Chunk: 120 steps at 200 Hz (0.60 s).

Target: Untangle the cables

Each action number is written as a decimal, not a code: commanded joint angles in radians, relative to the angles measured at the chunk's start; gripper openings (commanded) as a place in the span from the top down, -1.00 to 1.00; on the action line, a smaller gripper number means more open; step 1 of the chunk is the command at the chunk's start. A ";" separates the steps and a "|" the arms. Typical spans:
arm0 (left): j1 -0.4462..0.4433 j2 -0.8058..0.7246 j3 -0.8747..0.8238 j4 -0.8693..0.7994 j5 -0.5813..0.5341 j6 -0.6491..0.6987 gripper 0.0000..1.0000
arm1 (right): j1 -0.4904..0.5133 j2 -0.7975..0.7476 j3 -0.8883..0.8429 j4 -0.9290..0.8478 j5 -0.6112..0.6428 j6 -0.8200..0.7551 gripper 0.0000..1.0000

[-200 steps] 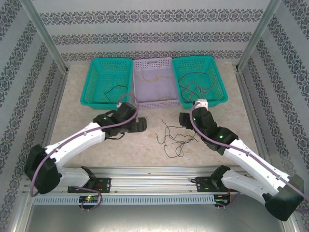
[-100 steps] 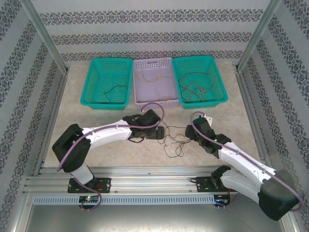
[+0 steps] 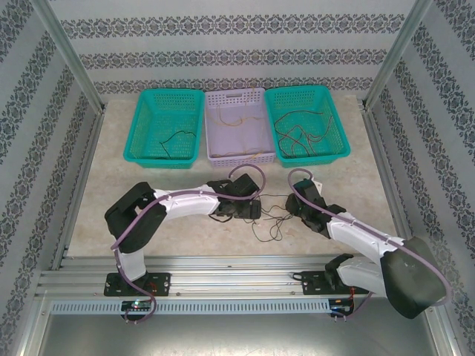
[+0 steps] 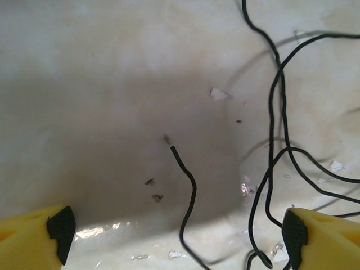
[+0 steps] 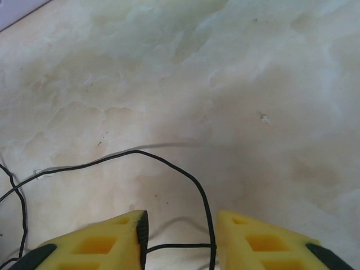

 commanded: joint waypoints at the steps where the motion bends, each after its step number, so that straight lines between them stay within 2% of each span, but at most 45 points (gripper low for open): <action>1: -0.018 0.018 0.027 0.035 0.007 -0.019 -0.86 | -0.009 0.031 -0.007 0.056 -0.024 0.006 0.41; 15: -0.018 0.025 0.033 0.031 0.004 -0.016 -0.82 | -0.017 0.038 -0.006 0.059 -0.027 0.006 0.56; 42: -0.018 0.025 0.028 0.027 -0.011 -0.010 -0.70 | -0.028 -0.017 0.022 -0.006 -0.013 -0.025 1.00; 94: -0.014 -0.003 -0.027 0.028 -0.039 0.006 -0.40 | -0.018 -0.306 0.174 -0.202 0.043 -0.184 1.00; 120: -0.012 -0.012 -0.043 0.032 -0.039 0.012 -0.13 | -0.007 -0.384 0.263 -0.249 0.010 -0.225 1.00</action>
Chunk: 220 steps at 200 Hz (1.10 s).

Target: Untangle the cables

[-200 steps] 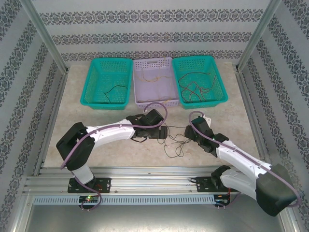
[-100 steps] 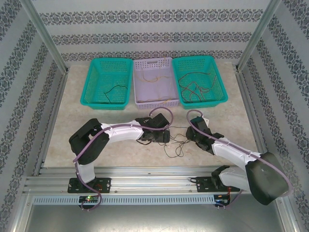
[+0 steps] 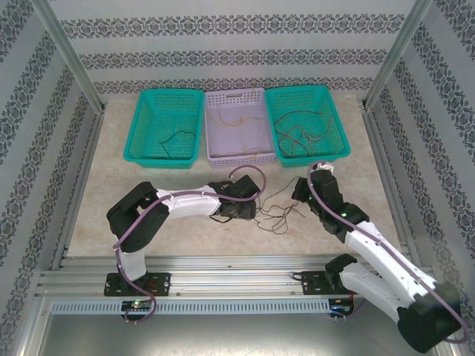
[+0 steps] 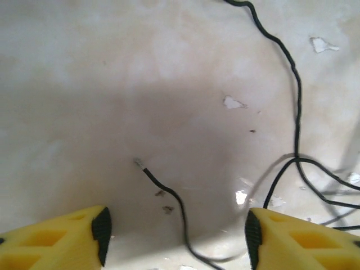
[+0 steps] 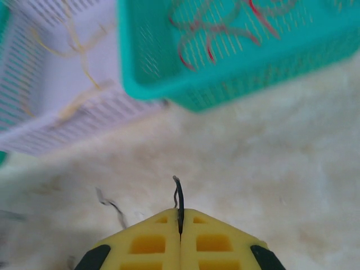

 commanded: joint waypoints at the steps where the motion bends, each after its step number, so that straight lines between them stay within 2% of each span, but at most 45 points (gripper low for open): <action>1: -0.011 -0.016 -0.029 0.018 -0.004 0.008 -0.11 | 0.012 -0.063 0.081 -0.086 -0.003 -0.081 1.00; 18: -0.010 -0.026 -0.047 0.023 -0.008 0.008 0.24 | 0.019 -0.098 0.137 -0.082 -0.066 -0.102 1.00; 33: -0.005 -0.041 -0.064 0.028 -0.010 0.007 0.45 | 0.026 -0.112 0.195 -0.076 -0.137 -0.123 1.00; 52: 0.001 -0.062 -0.089 0.031 -0.013 0.008 0.70 | 0.041 -0.120 0.275 -0.085 -0.158 -0.140 1.00; 77: 0.011 -0.098 -0.121 0.047 -0.013 0.015 0.75 | 0.051 -0.102 0.374 -0.074 -0.225 -0.153 1.00; 88: 0.012 -0.120 -0.139 0.077 0.002 0.020 0.59 | 0.058 -0.080 0.421 -0.072 -0.269 -0.150 1.00; 106: 0.012 -0.155 -0.157 0.124 0.028 0.034 -0.15 | 0.087 -0.037 0.516 -0.092 -0.304 -0.153 1.00; 117: 0.012 -0.185 -0.174 0.168 0.048 0.040 -0.39 | 0.111 -0.017 0.562 -0.087 -0.318 -0.168 1.00; 141: 0.010 -0.287 -0.263 0.342 0.112 0.060 -0.61 | 0.129 0.015 0.634 -0.076 -0.345 -0.160 1.00; 165: 0.008 -0.406 -0.390 0.601 0.209 0.082 -0.74 | 0.131 0.048 0.692 -0.093 -0.357 -0.161 1.00; 190: 0.000 -0.463 -0.438 0.705 0.282 0.111 -0.85 | 0.132 0.068 0.698 -0.073 -0.375 -0.143 1.00; 220: -0.029 -0.459 -0.468 0.812 0.353 0.128 -0.90 | 0.142 0.089 0.701 -0.047 -0.389 -0.123 1.00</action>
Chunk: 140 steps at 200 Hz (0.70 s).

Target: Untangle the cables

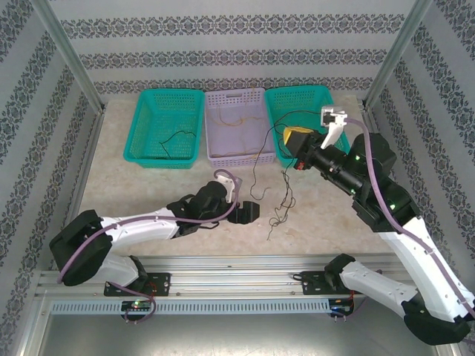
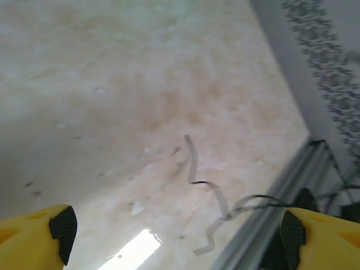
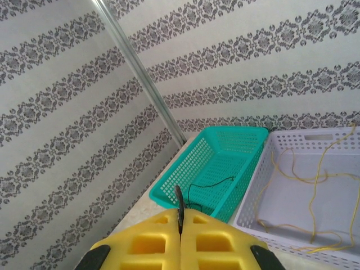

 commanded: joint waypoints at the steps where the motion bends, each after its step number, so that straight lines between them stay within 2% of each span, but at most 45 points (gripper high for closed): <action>1: -0.028 -0.005 -0.029 0.188 0.097 0.046 -0.90 | 0.017 0.014 0.025 0.037 -0.032 0.018 1.00; 45: -0.065 -0.014 -0.063 0.308 0.150 0.080 -0.96 | 0.034 0.043 0.045 0.033 -0.022 0.012 1.00; 76: -0.072 0.013 -0.050 0.299 0.136 0.104 -0.99 | 0.049 0.057 0.042 0.048 -0.031 0.026 1.00; 113: -0.072 0.042 -0.032 0.254 0.093 0.140 -0.92 | 0.077 0.058 0.045 0.049 -0.029 0.019 1.00; 140: -0.069 0.037 -0.033 0.235 0.034 0.152 -0.78 | 0.084 0.052 0.043 0.049 -0.038 0.024 1.00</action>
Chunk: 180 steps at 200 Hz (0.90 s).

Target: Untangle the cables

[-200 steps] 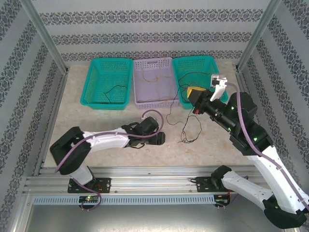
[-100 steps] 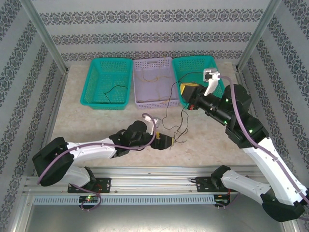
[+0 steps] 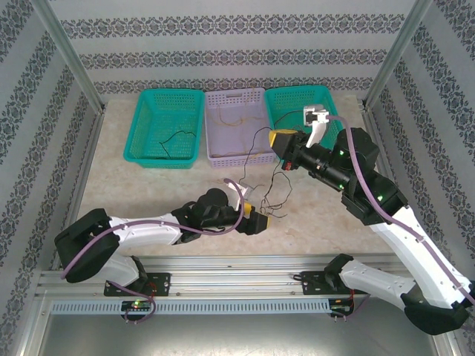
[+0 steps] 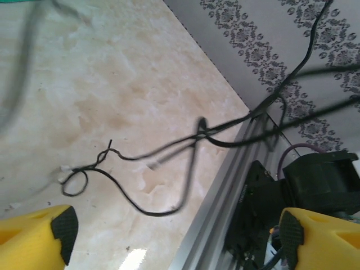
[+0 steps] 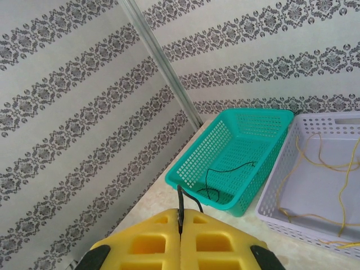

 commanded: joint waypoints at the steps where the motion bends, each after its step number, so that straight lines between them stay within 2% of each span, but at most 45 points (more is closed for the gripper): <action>1: -0.012 0.000 0.019 -0.007 -0.061 0.046 -0.78 | 0.013 -0.010 0.029 0.036 -0.023 0.008 1.00; 49: -0.011 0.028 0.042 0.004 -0.094 0.046 -0.74 | 0.029 -0.013 0.007 0.060 -0.054 0.032 1.00; 74: -0.011 0.051 0.051 0.036 -0.075 0.035 -0.61 | 0.034 -0.013 0.003 0.066 -0.048 0.033 1.00; 86: -0.011 0.059 0.053 0.043 -0.069 0.031 -0.45 | 0.034 -0.013 0.006 0.062 -0.044 0.031 1.00; 111: -0.010 0.058 0.044 0.044 -0.071 0.029 0.29 | 0.034 -0.020 0.006 0.055 -0.027 0.026 1.00; 139: 0.006 0.028 0.014 0.029 -0.084 0.027 1.00 | 0.034 -0.040 0.000 0.045 0.032 0.006 1.00; 156: 0.027 -0.012 -0.008 0.005 -0.080 0.026 1.00 | 0.031 -0.058 0.003 0.023 0.117 -0.027 1.00; 180: 0.060 -0.117 -0.045 -0.083 -0.089 0.030 1.00 | 0.021 -0.112 -0.017 -0.021 0.336 -0.091 1.00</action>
